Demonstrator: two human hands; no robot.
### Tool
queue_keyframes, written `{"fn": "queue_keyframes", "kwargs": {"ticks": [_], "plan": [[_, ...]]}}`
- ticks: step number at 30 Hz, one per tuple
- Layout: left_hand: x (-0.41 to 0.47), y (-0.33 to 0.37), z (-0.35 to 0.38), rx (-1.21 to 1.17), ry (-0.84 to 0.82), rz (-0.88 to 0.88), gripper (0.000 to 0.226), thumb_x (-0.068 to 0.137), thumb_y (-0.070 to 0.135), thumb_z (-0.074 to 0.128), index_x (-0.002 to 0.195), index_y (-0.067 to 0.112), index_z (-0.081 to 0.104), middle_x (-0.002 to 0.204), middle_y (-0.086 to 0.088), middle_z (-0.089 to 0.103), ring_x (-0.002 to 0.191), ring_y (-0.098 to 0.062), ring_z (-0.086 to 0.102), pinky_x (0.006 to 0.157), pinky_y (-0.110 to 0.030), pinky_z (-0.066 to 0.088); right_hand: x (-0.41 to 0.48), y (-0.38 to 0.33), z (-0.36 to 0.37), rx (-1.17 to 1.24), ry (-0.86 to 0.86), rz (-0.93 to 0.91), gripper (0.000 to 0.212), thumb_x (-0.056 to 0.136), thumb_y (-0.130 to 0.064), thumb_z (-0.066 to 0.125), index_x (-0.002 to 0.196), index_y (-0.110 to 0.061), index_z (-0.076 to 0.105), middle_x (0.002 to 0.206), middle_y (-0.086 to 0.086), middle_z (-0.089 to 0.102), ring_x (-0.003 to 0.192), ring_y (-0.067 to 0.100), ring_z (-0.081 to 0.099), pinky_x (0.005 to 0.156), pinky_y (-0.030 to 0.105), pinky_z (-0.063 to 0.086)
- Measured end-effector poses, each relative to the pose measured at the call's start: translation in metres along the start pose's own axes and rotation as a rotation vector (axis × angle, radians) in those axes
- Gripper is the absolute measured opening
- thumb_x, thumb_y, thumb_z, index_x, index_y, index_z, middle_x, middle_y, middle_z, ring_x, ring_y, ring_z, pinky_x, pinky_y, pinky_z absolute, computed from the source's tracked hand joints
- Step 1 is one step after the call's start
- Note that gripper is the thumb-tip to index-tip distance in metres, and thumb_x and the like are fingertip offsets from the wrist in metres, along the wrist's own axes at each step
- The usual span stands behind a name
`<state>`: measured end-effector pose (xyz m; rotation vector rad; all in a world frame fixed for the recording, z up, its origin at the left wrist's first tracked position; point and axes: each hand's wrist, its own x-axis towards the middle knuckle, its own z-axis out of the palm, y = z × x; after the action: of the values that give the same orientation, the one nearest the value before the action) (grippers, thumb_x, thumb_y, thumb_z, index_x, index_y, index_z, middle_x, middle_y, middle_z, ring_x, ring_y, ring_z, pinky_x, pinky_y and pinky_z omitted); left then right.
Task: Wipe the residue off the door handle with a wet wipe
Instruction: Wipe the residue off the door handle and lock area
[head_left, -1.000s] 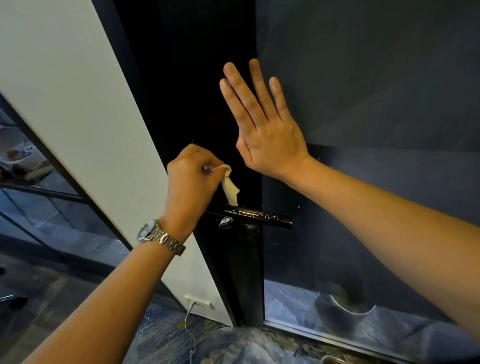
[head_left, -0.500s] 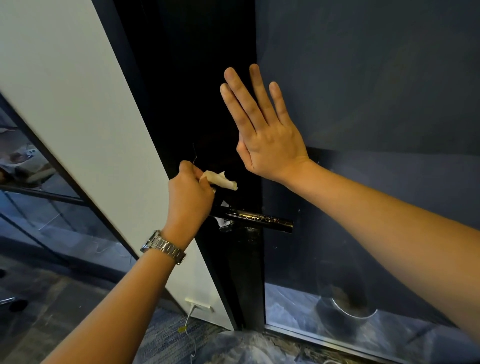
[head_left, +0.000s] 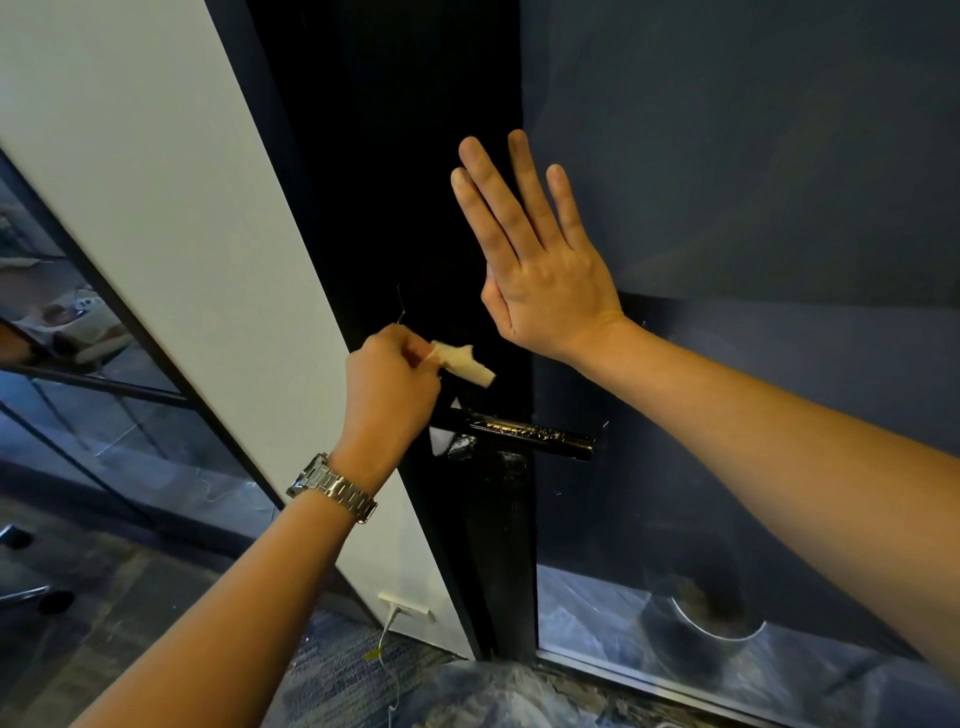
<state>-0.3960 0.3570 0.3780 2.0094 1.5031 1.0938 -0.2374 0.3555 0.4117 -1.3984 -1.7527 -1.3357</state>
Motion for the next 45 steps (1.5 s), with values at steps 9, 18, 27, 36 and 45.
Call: {"fn": "queue_keyframes", "kwargs": {"ticks": [9,18,27,36,45], "plan": [[-0.008,0.005,0.001,0.164,0.004,0.283,0.009,0.08,0.015,0.068,0.082,0.007,0.069,0.084,0.004,0.052,0.074,-0.007,0.048,0.06,0.0,0.036,0.001,-0.001,-0.002,0.024,0.005,0.0,0.061,0.083,-0.012,0.044,0.142,-0.003,0.033,0.147,0.015,0.038,0.136,0.039,0.032,0.112,0.048,0.022],[0.0,0.0,0.005,-0.357,-0.236,-0.338,0.011,0.082,0.012,0.063,0.079,0.013,0.053,0.082,-0.005,0.056,0.067,-0.011,0.052,0.058,-0.02,0.042,0.0,0.0,-0.001,0.005,0.014,-0.003,0.061,0.082,-0.012,0.046,0.142,-0.004,0.034,0.147,0.014,0.038,0.136,0.039,0.033,0.113,0.047,0.022],[0.0,-0.002,-0.005,-0.737,-0.347,-0.613,0.019,0.081,0.01,0.065,0.097,0.004,0.058,0.092,-0.014,0.062,0.068,-0.016,0.065,0.051,-0.021,0.053,0.0,0.0,0.0,0.006,0.011,0.0,0.062,0.082,-0.012,0.046,0.142,-0.004,0.033,0.147,0.014,0.037,0.136,0.038,0.032,0.113,0.047,0.021],[-0.012,0.022,-0.012,0.297,-0.247,0.091,0.021,0.083,0.026,0.063,0.093,0.009,0.068,0.079,-0.001,0.056,0.057,-0.006,0.044,0.05,-0.009,0.03,0.001,-0.001,0.0,0.014,0.011,-0.003,0.062,0.082,-0.013,0.045,0.142,-0.004,0.033,0.147,0.014,0.038,0.136,0.039,0.032,0.113,0.047,0.021],[-0.003,0.015,0.006,0.259,-0.198,-0.006,0.017,0.078,0.018,0.068,0.073,0.011,0.054,0.073,-0.003,0.052,0.062,-0.012,0.047,0.052,-0.01,0.038,0.001,0.0,0.0,0.018,0.011,0.0,0.061,0.083,-0.012,0.044,0.142,-0.003,0.034,0.147,0.015,0.038,0.136,0.039,0.032,0.112,0.048,0.022]]}}
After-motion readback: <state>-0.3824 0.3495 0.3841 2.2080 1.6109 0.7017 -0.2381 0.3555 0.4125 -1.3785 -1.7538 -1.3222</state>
